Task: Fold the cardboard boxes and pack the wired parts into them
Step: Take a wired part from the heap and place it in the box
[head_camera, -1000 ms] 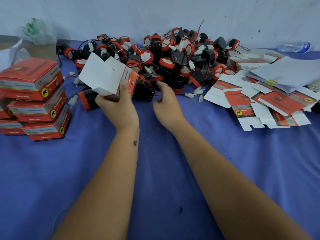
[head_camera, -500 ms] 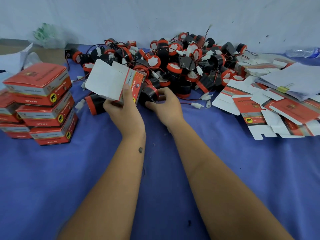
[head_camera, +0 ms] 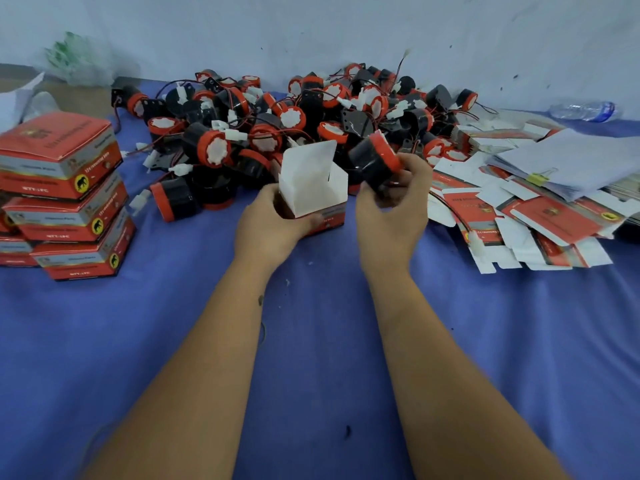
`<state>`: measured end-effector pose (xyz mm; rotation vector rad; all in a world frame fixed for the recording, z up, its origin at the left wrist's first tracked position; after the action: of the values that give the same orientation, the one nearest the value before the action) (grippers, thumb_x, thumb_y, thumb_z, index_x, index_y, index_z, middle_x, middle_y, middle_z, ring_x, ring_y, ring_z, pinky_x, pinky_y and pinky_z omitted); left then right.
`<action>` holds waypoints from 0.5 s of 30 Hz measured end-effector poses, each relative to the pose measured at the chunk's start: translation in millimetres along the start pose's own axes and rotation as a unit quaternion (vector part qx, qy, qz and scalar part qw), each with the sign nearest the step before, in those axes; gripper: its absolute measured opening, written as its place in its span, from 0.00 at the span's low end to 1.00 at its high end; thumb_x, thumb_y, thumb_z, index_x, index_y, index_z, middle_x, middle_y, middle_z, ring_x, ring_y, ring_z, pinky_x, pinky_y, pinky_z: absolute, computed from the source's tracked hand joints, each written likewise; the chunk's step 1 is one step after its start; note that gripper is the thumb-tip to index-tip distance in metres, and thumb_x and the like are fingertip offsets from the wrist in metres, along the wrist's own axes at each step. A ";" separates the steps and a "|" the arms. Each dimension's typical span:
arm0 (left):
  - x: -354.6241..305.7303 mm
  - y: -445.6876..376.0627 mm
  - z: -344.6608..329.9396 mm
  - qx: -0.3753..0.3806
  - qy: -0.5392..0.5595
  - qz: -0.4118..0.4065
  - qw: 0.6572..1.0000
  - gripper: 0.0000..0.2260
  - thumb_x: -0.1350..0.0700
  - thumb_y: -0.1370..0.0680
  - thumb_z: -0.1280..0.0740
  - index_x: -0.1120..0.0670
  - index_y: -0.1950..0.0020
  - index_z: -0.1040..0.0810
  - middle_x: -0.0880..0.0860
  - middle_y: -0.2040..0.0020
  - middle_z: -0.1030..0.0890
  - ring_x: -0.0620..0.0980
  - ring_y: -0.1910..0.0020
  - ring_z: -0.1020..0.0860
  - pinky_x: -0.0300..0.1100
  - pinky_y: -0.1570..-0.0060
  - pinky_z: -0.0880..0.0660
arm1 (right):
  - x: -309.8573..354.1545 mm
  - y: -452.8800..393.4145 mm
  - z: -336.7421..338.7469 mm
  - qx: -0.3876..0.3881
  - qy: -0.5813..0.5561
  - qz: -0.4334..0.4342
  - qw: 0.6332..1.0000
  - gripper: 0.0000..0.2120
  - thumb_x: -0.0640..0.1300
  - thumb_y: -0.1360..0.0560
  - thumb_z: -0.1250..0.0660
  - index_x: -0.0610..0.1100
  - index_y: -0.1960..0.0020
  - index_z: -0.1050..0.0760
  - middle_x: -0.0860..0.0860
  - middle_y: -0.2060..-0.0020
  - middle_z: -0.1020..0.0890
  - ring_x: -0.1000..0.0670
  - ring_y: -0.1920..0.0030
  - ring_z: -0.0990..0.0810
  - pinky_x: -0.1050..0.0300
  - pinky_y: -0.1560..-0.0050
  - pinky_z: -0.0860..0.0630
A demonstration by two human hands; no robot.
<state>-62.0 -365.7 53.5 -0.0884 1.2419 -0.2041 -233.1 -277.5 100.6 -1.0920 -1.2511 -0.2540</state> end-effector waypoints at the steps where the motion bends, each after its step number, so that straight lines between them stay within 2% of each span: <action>1: 0.6 0.2 -0.2 0.009 -0.007 0.002 1.000 0.24 0.45 0.33 0.20 0.45 0.41 0.25 0.39 0.47 0.20 0.44 0.46 0.22 0.47 0.45 0.23 | 5.2 5.0 -4.8 0.024 0.002 0.028 0.999 0.23 0.36 0.30 0.32 0.56 0.42 0.31 0.53 0.49 0.20 0.55 0.52 0.20 0.69 0.51 0.26; 4: -1.3 1.8 -1.3 0.050 0.015 0.000 0.999 0.26 0.50 0.32 0.20 0.48 0.36 0.24 0.41 0.43 0.19 0.42 0.44 0.21 0.44 0.43 0.23 | 13.6 18.9 -22.0 0.112 0.050 0.110 0.986 0.24 0.34 0.31 0.32 0.47 0.37 0.29 0.51 0.42 0.22 0.50 0.44 0.21 0.57 0.44 0.23; 6: -4.5 4.0 -2.4 0.085 0.028 -0.007 0.996 0.25 0.53 0.30 0.22 0.49 0.35 0.24 0.43 0.43 0.18 0.42 0.44 0.21 0.41 0.43 0.23 | 13.8 23.0 -30.9 0.161 0.117 0.146 0.969 0.25 0.36 0.31 0.30 0.45 0.35 0.28 0.52 0.41 0.21 0.50 0.43 0.22 0.55 0.45 0.23; 10: -6.2 4.0 -1.4 0.134 0.020 -0.013 0.991 0.23 0.56 0.28 0.23 0.50 0.34 0.24 0.44 0.42 0.18 0.41 0.43 0.21 0.34 0.48 0.25 | 13.6 19.0 -30.2 0.164 0.226 0.183 0.943 0.24 0.37 0.33 0.26 0.46 0.37 0.24 0.51 0.52 0.19 0.46 0.52 0.22 0.51 0.55 0.24; 15: -5.1 2.4 -1.4 0.156 0.025 -0.007 0.987 0.25 0.57 0.26 0.24 0.49 0.32 0.27 0.46 0.39 0.20 0.45 0.39 0.23 0.42 0.41 0.24 | 12.6 16.0 -28.8 0.205 0.278 0.212 0.914 0.24 0.44 0.31 0.29 0.48 0.35 0.25 0.53 0.52 0.18 0.47 0.50 0.25 0.53 0.45 0.32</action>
<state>-64.6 -362.2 57.4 0.1801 1.2458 -0.4116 -199.4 -286.8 105.4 -0.8149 -0.5018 0.0361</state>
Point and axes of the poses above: each hand's wrist, its own y-axis away from the middle knuckle, its own z-axis out of the back of the hand, x = y × z, the point moved 7 cm from there along -y, towards the middle knuckle
